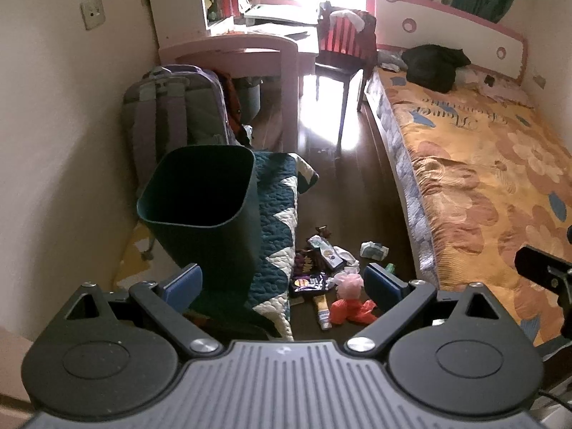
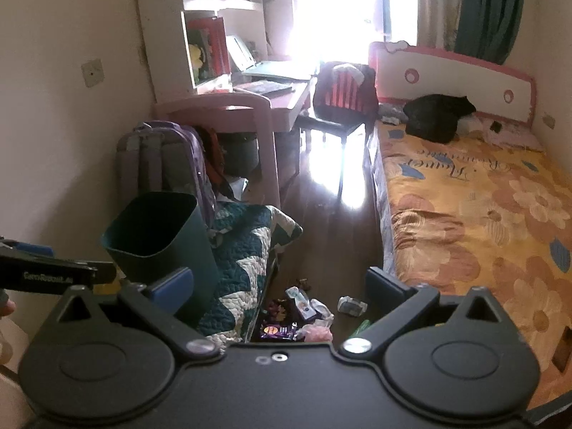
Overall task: Collect trash
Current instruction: 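Move both tools toward the trash pile on the floor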
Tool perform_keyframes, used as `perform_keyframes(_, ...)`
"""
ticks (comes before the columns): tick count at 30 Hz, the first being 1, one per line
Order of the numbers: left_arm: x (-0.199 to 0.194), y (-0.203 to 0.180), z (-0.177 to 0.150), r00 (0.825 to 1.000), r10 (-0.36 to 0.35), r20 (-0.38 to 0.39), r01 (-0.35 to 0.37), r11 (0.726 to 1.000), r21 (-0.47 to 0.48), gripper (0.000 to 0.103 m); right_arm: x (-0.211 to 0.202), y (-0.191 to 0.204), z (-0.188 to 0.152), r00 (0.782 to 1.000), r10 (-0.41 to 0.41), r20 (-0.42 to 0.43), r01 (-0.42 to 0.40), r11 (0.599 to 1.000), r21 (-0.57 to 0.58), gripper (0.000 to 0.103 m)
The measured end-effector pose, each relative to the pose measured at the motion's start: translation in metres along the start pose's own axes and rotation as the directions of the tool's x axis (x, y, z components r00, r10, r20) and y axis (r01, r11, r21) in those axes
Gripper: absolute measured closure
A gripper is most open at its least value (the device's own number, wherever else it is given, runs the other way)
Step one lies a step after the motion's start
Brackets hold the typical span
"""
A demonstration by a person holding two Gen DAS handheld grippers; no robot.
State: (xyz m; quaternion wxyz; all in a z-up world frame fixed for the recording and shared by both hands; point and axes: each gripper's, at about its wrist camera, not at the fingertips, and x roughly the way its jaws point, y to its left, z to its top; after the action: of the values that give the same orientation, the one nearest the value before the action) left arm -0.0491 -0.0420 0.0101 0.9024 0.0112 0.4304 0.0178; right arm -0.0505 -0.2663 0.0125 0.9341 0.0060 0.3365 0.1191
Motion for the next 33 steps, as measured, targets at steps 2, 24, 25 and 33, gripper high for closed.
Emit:
perform_keyframes(2, -0.006, -0.008, -0.005, 1.000, 0.006, 0.006, -0.006, 1.000, -0.006, 0.005, -0.006, -0.005, -0.005, 1.000, 0.010, 0.003, -0.010, 1.000, -0.006, 0.000)
perform_keyframes(24, -0.019, -0.043, -0.028, 1.000, -0.004, -0.012, 0.003, 1.000, -0.027, 0.005, -0.030, -0.041, -0.027, 0.999, 0.028, -0.016, -0.028, 1.000, -0.010, 0.002)
perform_keyframes(25, -0.018, -0.043, -0.027, 1.000, -0.007, -0.013, 0.007, 1.000, -0.027, 0.005, -0.029, -0.041, -0.027, 1.000, 0.027, -0.017, -0.027, 1.000, -0.010, 0.002)
perform_keyframes(33, -0.009, -0.046, -0.023, 0.999, -0.024, -0.022, 0.024, 1.000, -0.004, 0.005, -0.022, -0.044, -0.025, 1.000, 0.011, -0.025, -0.011, 1.000, 0.009, 0.002)
